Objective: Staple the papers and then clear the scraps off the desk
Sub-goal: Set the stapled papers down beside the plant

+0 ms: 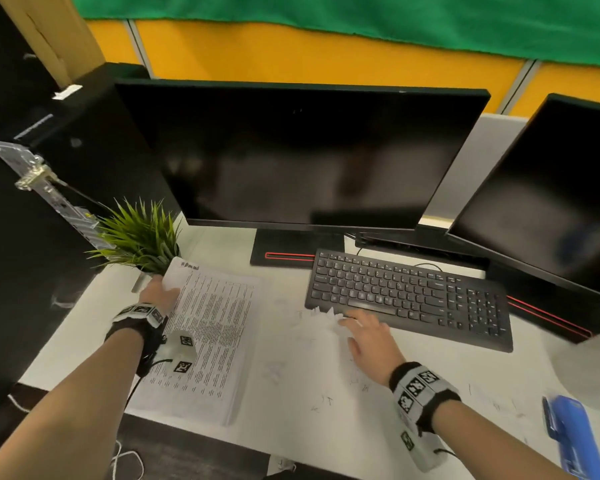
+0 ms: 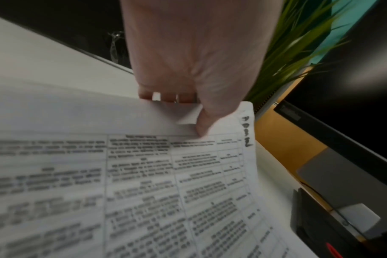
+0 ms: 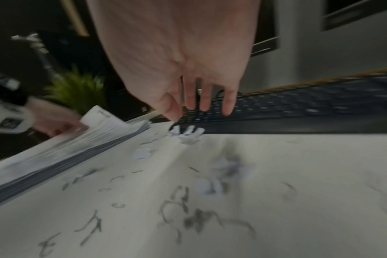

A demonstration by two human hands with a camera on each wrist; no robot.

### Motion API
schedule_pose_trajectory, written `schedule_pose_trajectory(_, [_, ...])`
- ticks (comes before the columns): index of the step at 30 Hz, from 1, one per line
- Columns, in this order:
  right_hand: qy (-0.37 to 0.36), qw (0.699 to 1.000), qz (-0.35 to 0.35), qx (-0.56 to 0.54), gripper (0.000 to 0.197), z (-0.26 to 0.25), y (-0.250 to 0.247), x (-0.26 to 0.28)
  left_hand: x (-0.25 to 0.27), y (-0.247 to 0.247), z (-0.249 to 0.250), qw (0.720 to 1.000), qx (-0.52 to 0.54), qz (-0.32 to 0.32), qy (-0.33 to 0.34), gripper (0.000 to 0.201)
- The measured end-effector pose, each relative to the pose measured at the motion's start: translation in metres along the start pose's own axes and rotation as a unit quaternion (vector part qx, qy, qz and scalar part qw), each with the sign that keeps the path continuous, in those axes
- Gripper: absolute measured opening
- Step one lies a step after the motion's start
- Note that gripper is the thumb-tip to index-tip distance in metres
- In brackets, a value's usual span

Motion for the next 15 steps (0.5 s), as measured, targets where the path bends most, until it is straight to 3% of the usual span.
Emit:
schedule_pose_trajectory(4, [-0.062,0.994,-0.086,0.025,0.054,-0.032,0.018,-0.03,0.019,-0.001,-0.007,0.986,0.047,0.088,-0.132,0.065])
schedule_pose_trajectory(6, [-0.067,0.99,-0.117,0.037,0.056,-0.036,0.027,-0.043,0.045,0.008,0.005,0.986,0.044,0.104,-0.124,0.07])
schedule_pose_trajectory(9, [-0.057,0.985,-0.155,0.057,0.053,-0.029,0.042,-0.049,0.093,0.062,0.029,0.998,-0.053,0.001,-0.03,0.074])
schedule_pose_trajectory(11, [-0.062,0.983,-0.153,0.073,0.048,-0.026,0.05,-0.046,0.124,0.102,0.041,0.99,-0.114,-0.071,0.034,0.074])
schedule_pose_trajectory(15, [-0.067,0.989,-0.107,0.07,0.047,-0.015,0.053,-0.027,0.148,0.14,0.052,0.979,-0.165,-0.11,0.04,0.072])
Point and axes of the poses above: each hand's wrist, its own x-axis away from the middle knuckle, its own y-axis out of the palm, z = x × y, the point moved 8 cm from there along -x, towards the middle knuckle, and after that the axes turned 7 degrees about -y, right-handed, at the moved point
